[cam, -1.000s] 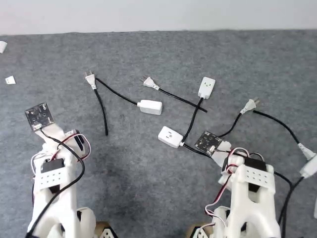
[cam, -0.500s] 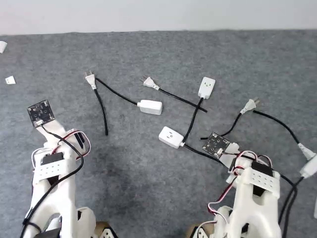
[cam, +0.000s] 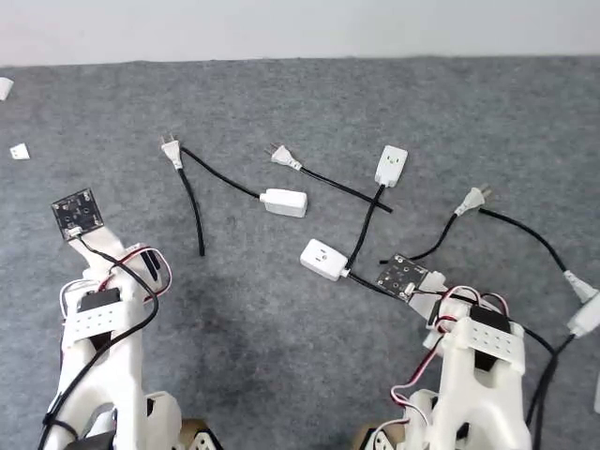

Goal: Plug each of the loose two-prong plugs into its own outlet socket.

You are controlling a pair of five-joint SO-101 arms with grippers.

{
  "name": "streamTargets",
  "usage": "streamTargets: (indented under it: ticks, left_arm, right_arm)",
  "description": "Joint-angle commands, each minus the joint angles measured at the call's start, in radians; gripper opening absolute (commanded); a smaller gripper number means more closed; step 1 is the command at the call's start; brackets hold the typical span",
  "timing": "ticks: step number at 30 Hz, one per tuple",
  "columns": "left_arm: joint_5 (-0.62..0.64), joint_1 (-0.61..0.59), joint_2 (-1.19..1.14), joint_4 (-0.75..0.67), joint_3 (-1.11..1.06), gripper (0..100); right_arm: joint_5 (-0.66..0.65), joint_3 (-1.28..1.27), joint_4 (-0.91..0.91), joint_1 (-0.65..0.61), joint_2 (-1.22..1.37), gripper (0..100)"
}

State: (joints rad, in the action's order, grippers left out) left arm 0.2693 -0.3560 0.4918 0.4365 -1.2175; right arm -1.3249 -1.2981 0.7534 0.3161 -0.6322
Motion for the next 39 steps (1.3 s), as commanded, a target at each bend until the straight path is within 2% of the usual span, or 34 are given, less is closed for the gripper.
streamTargets:
  ticks: [1,10,12,16,19,23,31,36,39]
  left_arm:
    - [-0.003,0.006,0.008,0.003,0.045,10]
    - [-0.005,0.006,0.009,0.003,0.044,10]
    - [-0.005,0.006,0.009,0.003,0.044,10]
    - [-0.006,0.006,0.009,0.003,0.044,10]
    - [-0.006,0.005,0.009,0.003,0.044,10]
    - [-0.006,0.005,0.009,0.003,0.044,10]
    - [-0.008,0.003,0.009,0.003,0.045,10]
    - [-0.008,-0.028,0.009,0.003,0.048,10]
    - [-0.008,-0.029,0.009,0.003,0.047,10]
  right_arm:
    - [0.031,0.015,-0.021,-0.033,0.002,1.6]
    - [0.066,0.025,0.028,-0.039,-0.008,0.9]
    - [0.072,0.051,0.087,-0.039,-0.012,0.9]
    - [0.181,0.199,0.272,-0.045,-0.036,0.9]
    - [0.198,0.338,0.433,-0.056,-0.071,0.9]
    - [0.207,0.496,0.582,-0.117,-0.114,0.9]
    - [0.318,0.922,0.898,-0.317,-0.133,0.9]
    - [0.361,1.192,1.033,-0.421,-0.131,0.8]
    - [0.417,1.298,1.043,-0.447,-0.131,0.8]
